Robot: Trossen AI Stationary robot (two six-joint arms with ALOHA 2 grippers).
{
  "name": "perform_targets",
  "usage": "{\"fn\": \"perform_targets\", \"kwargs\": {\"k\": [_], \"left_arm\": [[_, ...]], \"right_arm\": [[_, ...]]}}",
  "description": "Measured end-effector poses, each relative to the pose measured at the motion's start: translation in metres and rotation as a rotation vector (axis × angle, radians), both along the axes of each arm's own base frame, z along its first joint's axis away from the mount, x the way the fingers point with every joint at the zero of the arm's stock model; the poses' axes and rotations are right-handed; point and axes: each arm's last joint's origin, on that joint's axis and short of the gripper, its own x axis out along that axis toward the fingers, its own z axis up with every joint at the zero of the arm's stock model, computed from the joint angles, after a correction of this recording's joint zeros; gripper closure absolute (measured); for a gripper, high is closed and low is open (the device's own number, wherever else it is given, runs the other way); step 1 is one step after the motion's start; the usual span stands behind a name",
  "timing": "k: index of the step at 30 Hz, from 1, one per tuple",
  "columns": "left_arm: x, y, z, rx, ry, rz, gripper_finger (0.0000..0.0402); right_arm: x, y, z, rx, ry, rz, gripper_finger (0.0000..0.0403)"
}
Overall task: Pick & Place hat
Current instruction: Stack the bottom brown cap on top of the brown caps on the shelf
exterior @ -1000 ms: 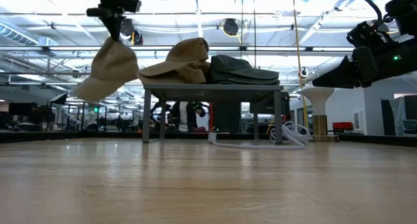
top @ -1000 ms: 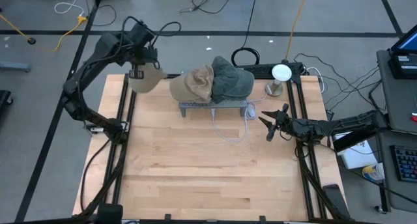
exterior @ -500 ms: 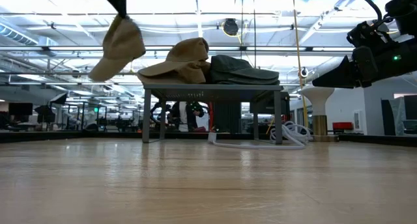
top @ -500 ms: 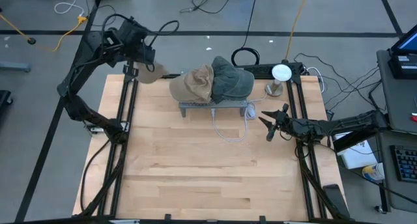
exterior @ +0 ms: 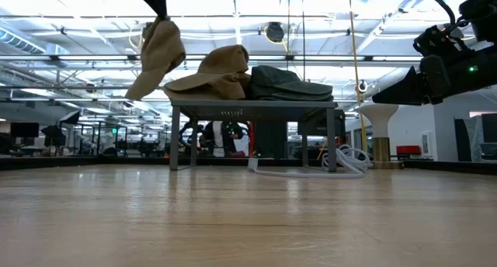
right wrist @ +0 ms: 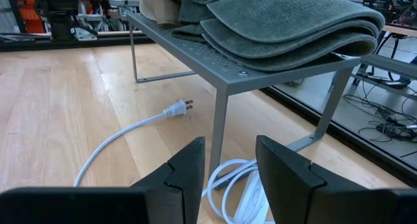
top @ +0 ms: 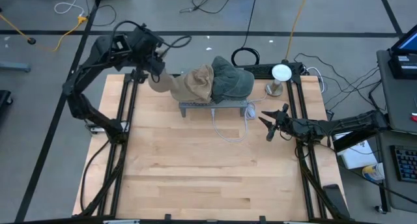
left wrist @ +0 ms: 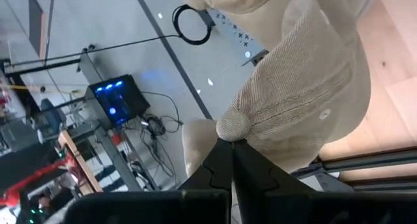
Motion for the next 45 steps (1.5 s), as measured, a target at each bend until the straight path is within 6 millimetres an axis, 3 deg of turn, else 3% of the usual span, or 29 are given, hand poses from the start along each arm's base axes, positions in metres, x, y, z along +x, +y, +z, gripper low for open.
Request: {"fn": "perform_targets", "kwargs": {"k": [12,22,27,36,45], "left_arm": [[0.006,-0.007,0.0,0.023,0.041,-0.095,0.0401],[-0.002,-0.021,0.03,0.069,-0.08,-0.222,0.0401],[0.002,-0.02,0.034,0.078,-0.135,-0.248,0.0401],[0.037,-0.014,0.019,0.033,-0.123,-0.344,0.0401],[0.072,-0.007,0.012,0.094,-0.163,-0.398,0.0401]], "right_arm": [[0.0,0.0,0.0,0.0,0.001,0.0,0.0273],[0.0,0.0,0.0,0.0,0.0,0.0,0.0273],[0.0,0.0,0.0,0.0,0.0,0.0,0.0273],[0.0,0.0,0.0,0.0,0.0,0.0,0.0273],[0.0,0.0,0.0,0.0,0.0,0.0,0.0273]]}}
